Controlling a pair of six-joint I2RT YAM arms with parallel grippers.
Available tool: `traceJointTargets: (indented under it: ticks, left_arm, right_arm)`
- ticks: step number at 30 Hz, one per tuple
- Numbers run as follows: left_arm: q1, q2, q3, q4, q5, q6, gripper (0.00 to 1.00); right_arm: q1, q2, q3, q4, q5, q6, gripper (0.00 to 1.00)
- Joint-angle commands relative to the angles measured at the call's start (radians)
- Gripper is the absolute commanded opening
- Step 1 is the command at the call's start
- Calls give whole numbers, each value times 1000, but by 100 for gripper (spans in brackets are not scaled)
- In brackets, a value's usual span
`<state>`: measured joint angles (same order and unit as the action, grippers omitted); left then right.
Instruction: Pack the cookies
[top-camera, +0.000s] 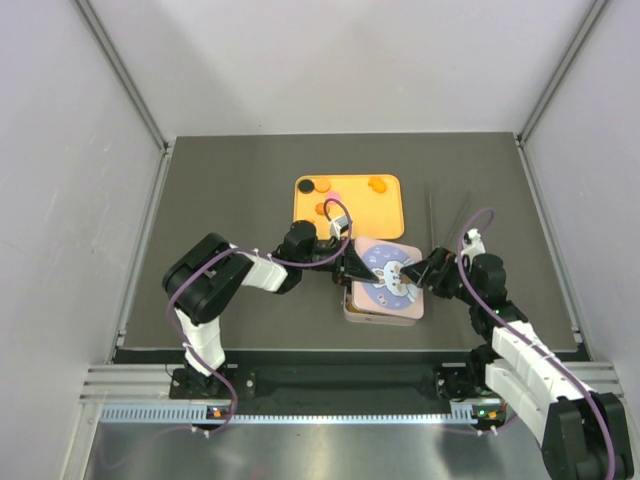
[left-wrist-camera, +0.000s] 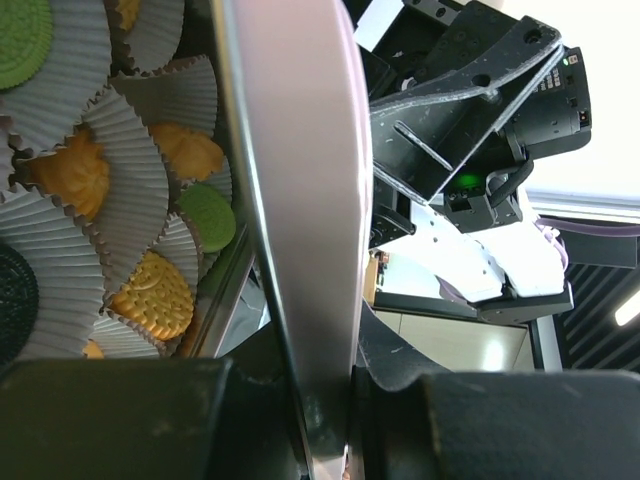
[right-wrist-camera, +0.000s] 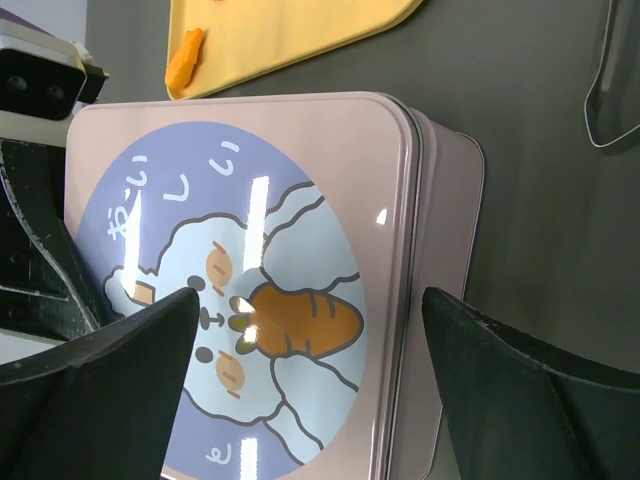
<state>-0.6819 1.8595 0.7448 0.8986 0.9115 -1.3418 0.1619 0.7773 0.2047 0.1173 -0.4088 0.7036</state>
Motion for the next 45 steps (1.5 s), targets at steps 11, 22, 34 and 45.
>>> traceJointTargets:
  ticks: [11, 22, 34, 45]
  left_arm:
    - [16, 24, -9, 108, 17, 6, 13]
    - [44, 24, -5, 74, 27, 24, 29]
    - [85, -3, -28, 10, 32, 56, 43]
    - [139, -62, -47, -119, 35, 127, 49]
  right_arm:
    - [4, 16, -25, 62, 24, -13, 85]
    - [4, 62, -39, 85, 41, -24, 71]
    - [4, 86, -31, 90, 50, -27, 62]
    - [5, 70, -2, 30, 79, -46, 58]
